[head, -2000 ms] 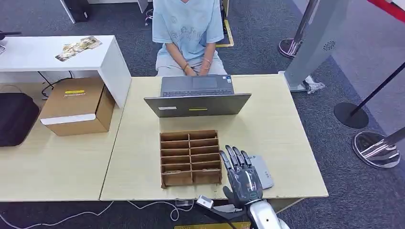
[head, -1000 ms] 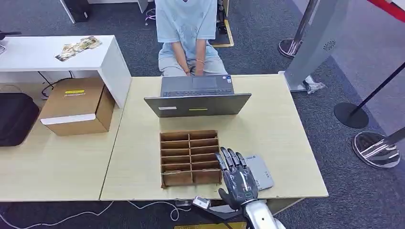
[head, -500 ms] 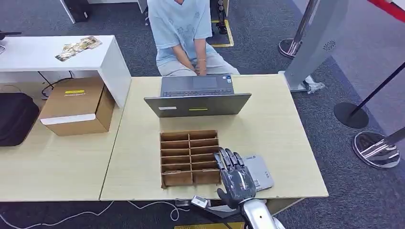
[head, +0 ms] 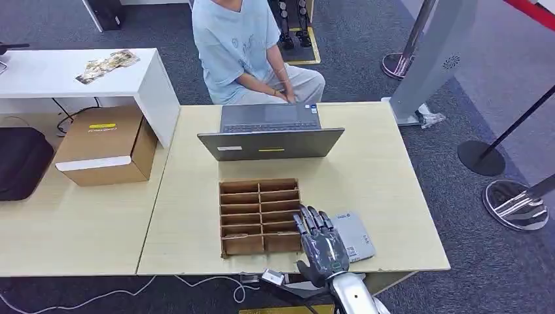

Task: Pass the card to the sensor for recognition and then transmit it.

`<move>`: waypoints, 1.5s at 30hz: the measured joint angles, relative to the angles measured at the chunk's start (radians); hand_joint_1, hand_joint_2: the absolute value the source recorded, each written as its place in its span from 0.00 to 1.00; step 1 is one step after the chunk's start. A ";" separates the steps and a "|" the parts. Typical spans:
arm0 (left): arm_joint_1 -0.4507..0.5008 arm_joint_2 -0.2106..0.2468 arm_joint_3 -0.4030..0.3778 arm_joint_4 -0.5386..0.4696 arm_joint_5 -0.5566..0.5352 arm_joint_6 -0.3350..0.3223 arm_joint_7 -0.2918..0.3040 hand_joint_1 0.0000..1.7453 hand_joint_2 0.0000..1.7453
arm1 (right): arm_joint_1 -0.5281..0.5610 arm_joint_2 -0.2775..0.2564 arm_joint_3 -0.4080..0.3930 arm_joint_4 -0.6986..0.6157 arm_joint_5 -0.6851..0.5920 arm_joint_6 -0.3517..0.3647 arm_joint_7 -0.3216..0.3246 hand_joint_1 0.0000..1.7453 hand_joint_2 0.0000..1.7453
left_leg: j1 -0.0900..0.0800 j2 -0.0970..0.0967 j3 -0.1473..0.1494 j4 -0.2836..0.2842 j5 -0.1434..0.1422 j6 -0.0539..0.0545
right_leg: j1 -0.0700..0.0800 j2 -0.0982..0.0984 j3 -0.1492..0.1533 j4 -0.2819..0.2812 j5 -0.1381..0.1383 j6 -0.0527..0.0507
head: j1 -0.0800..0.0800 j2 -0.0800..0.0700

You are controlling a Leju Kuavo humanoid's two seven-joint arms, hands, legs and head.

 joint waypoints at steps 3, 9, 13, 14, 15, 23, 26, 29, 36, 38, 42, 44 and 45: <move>0.000 0.000 0.000 0.000 0.000 0.000 0.000 0.00 0.00 | 0.000 0.000 0.000 0.002 -0.003 0.000 0.000 0.00 1.00 | 0.000 0.000 0.000 0.000 0.000 0.000 | 0.000 0.000 0.000 0.000 0.000 0.000 | 0.000 0.000; 0.000 0.000 0.000 0.000 -0.002 0.000 -0.003 0.00 0.00 | 0.000 0.000 0.000 0.003 -0.006 0.001 0.002 0.00 1.00 | 0.000 0.000 0.000 0.000 0.000 0.000 | 0.000 0.000 0.000 0.000 0.000 0.000 | 0.000 0.000; 0.000 0.000 0.000 0.000 -0.003 0.000 -0.003 0.00 0.00 | 0.001 0.000 0.000 0.003 -0.010 0.001 0.002 0.00 1.00 | 0.000 0.000 0.000 0.000 0.000 0.000 | 0.000 0.000 0.000 0.000 0.000 0.000 | 0.000 0.000; 0.000 0.000 0.000 0.000 -0.003 0.000 -0.003 0.00 0.00 | 0.001 0.000 0.000 0.002 -0.013 0.000 0.002 0.00 1.00 | 0.000 0.000 0.000 0.000 0.000 0.000 | 0.000 0.000 0.000 0.000 0.000 0.000 | 0.000 0.000; 0.000 0.000 0.000 0.000 -0.003 0.000 -0.003 0.00 0.00 | 0.001 0.000 0.000 0.002 -0.013 0.000 0.003 0.00 1.00 | 0.000 0.000 0.000 0.000 0.000 0.000 | 0.000 0.000 0.000 0.000 0.000 0.000 | 0.000 0.000; 0.000 0.000 0.000 0.000 -0.003 0.000 -0.003 0.00 0.00 | 0.001 0.000 0.000 0.002 -0.014 0.000 0.003 0.00 1.00 | 0.000 0.000 0.000 0.000 0.000 0.000 | 0.000 0.000 0.000 0.000 0.000 0.000 | 0.000 0.000; 0.000 0.000 0.000 0.000 -0.003 0.000 -0.003 0.00 0.00 | 0.001 0.000 0.000 0.002 -0.015 0.000 0.003 0.00 1.00 | 0.000 0.000 0.000 0.000 0.000 0.000 | 0.000 0.000 0.000 0.000 0.000 0.000 | 0.000 0.000; 0.000 0.000 0.000 0.000 -0.003 0.000 -0.003 0.00 0.00 | 0.000 0.000 0.000 0.003 -0.015 0.000 0.003 0.00 1.00 | 0.000 0.000 0.000 0.000 0.000 0.000 | 0.000 0.000 0.000 0.000 0.000 0.000 | 0.000 0.000; 0.000 0.000 0.000 0.000 -0.006 0.000 -0.007 0.00 0.00 | -0.002 0.000 0.000 0.003 -0.018 -0.003 0.001 0.00 1.00 | 0.000 0.000 0.000 0.000 0.000 0.000 | 0.000 0.000 0.000 0.000 0.000 0.000 | 0.000 0.000; 0.000 0.000 0.000 0.000 -0.008 -0.001 -0.009 0.00 0.00 | -0.003 0.000 0.000 0.004 -0.018 -0.003 0.000 0.00 1.00 | 0.000 0.000 0.000 0.000 0.000 0.000 | 0.000 0.000 0.000 0.000 0.000 0.000 | 0.000 0.000; 0.000 0.000 0.000 0.000 -0.010 -0.003 -0.015 0.00 0.00 | -0.007 0.000 0.000 0.008 -0.018 -0.006 -0.004 0.00 1.00 | 0.000 0.000 0.000 0.000 0.000 0.000 | 0.000 0.000 0.000 0.000 0.000 0.000 | 0.000 0.000; 0.000 0.000 0.000 0.000 -0.011 -0.006 -0.015 0.00 0.00 | -0.008 0.000 0.000 0.008 -0.019 -0.009 -0.005 0.00 1.00 | 0.000 0.000 0.000 0.000 0.000 0.000 | 0.000 0.000 0.000 0.000 0.000 0.000 | 0.000 0.000; 0.000 0.000 0.000 0.000 -0.012 -0.006 -0.015 0.00 0.00 | -0.009 0.000 0.001 0.009 -0.020 -0.011 -0.007 0.00 1.00 | 0.000 0.000 0.000 0.000 0.000 0.000 | 0.000 0.000 0.000 0.000 0.000 0.000 | 0.000 0.000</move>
